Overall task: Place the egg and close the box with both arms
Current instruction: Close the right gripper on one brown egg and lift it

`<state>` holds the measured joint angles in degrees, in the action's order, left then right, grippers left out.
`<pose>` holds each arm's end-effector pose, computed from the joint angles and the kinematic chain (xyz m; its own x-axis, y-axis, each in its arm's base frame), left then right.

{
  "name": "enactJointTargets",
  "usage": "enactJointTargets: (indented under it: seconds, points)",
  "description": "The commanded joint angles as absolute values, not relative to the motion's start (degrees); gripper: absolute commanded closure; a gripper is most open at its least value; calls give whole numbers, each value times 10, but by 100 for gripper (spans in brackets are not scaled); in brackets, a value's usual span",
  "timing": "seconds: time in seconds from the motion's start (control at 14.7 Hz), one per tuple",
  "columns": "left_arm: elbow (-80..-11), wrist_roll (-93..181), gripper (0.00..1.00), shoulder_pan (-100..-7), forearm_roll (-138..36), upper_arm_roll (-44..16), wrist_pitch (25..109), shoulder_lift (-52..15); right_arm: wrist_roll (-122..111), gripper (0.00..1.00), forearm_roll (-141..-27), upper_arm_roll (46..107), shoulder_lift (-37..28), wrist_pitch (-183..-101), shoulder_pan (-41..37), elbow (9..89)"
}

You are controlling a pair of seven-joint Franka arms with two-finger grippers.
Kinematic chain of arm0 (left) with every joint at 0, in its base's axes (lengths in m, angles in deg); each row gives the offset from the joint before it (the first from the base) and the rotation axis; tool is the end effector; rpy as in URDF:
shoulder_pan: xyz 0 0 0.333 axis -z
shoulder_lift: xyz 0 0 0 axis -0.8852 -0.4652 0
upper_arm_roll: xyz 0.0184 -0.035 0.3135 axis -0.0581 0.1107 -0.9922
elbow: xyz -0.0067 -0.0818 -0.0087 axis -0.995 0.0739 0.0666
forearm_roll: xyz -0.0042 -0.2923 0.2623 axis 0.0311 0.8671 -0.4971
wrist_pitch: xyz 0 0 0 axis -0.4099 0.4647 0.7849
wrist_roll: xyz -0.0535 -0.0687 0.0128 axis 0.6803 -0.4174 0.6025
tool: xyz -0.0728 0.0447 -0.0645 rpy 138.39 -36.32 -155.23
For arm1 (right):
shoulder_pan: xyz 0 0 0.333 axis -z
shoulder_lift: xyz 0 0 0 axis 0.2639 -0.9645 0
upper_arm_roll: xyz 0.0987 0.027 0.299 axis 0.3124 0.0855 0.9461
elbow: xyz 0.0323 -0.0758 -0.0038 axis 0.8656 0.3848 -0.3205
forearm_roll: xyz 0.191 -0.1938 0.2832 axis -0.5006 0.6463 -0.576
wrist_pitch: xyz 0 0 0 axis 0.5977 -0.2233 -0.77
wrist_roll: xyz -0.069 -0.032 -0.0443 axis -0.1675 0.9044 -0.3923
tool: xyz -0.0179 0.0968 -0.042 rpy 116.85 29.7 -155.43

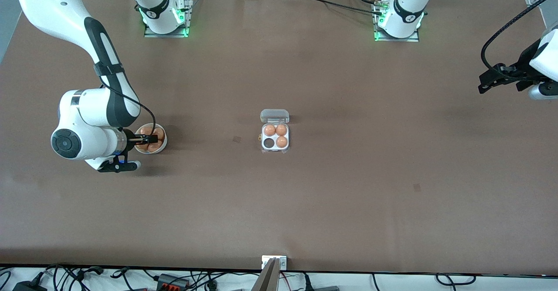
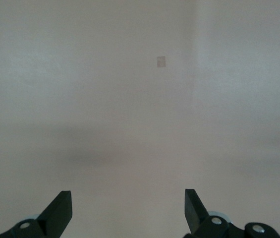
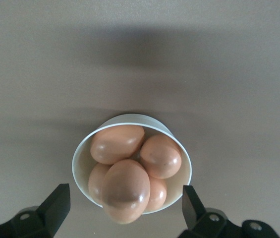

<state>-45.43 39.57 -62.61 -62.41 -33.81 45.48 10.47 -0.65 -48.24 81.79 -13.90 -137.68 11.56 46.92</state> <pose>0.5415 0.0224 0.5863 0.9977 0.0679 -0.0075 0.0676 -0.9971 -0.0342 0.6377 0.0428 0.2443 0.9473 0.0573 -0.3152 0.0560 -0.9983 -0.0132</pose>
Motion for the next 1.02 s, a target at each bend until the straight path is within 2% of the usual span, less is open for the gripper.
enactJointTargets:
  seconds: [0.0, 0.2, 0.34, 0.41, 0.55, 0.61, 0.68, 0.82, 0.95]
  points:
    - [-441, 395, 0, -627, -627, -338, 443, 100, -2, 0, -491, 816, -146, -1373, 113, 466]
    - [-441, 395, 0, -628, -627, -338, 443, 100, -2, 1, -491, 816, -148, -1367, 112, 466]
    - [-441, 395, 0, -628, -627, -338, 443, 100, -2, 9, -491, 816, -149, -1361, 111, 466]
    - [-441, 395, 0, -627, -627, -338, 443, 100, -3, 21, -491, 817, -149, -1358, 111, 466]
    - [-441, 395, 0, -628, -627, -338, 444, 100, -12, 62, -491, 816, -149, -1358, 112, 465]
    - [-441, 395, 0, -627, -627, -338, 445, 100, -14, 79, -491, 817, -149, -1357, 112, 463]
    - [-441, 395, 0, -628, -627, -338, 444, 100, -14, 90, -491, 817, -149, -1357, 112, 463]
    - [-441, 395, 0, -627, -627, -338, 445, 100, -10, 100, -492, 817, -149, -1358, 112, 461]
    - [-441, 395, 0, -628, -627, -338, 445, 100, -8, 100, -492, 820, -146, -1358, 113, 455]
